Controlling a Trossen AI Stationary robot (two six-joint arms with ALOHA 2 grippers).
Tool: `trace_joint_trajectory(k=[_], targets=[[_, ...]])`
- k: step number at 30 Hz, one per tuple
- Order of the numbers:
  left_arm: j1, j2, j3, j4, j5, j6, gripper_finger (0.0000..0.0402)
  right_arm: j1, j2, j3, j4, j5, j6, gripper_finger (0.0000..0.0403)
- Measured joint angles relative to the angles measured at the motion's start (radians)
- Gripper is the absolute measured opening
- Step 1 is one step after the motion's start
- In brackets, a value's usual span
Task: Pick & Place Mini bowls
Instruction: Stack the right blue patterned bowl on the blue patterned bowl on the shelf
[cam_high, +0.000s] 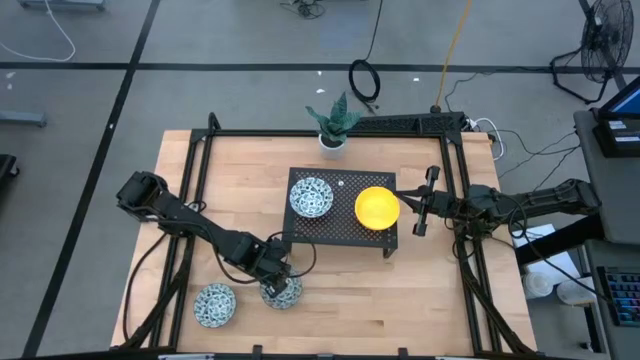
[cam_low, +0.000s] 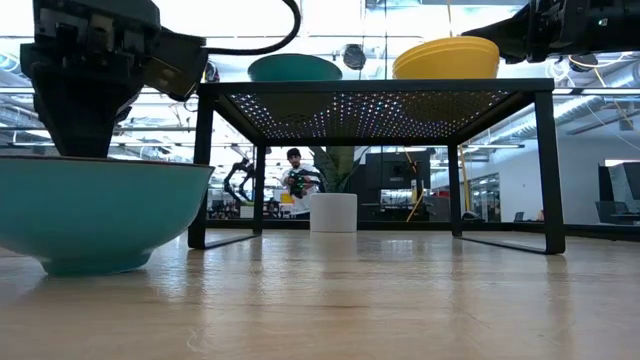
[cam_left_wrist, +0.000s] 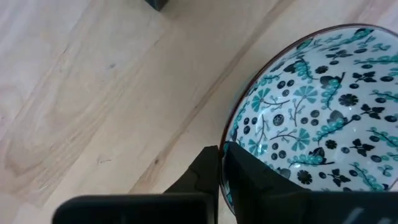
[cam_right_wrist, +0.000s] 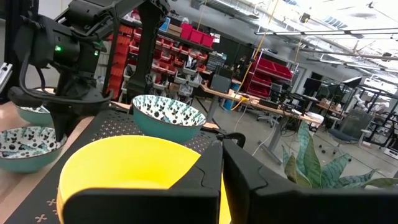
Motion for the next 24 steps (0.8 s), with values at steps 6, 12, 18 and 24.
trace_joint_trajectory(k=[6, 12, 18, 24], targets=[[-0.006, -0.029, -0.001, 0.014, 0.018, 0.047, 0.0008, 0.0, 0.0, 0.0, 0.0, 0.0, 0.0, 0.0], [-0.018, -0.119, -0.007, 0.065, -0.045, 0.113, 0.0006, 0.0, 0.0, 0.0, 0.002, 0.0, 0.0, 0.0], [-0.026, -0.226, -0.005, 0.102, -0.15, 0.173, 0.0006, 0.0, 0.0, 0.0, 0.002, 0.0, 0.0, 0.0], [0.014, -0.352, -0.005, 0.201, -0.182, 0.165, 0.0011, 0.0, 0.0, 0.0, 0.004, 0.0, 0.0, 0.0]])
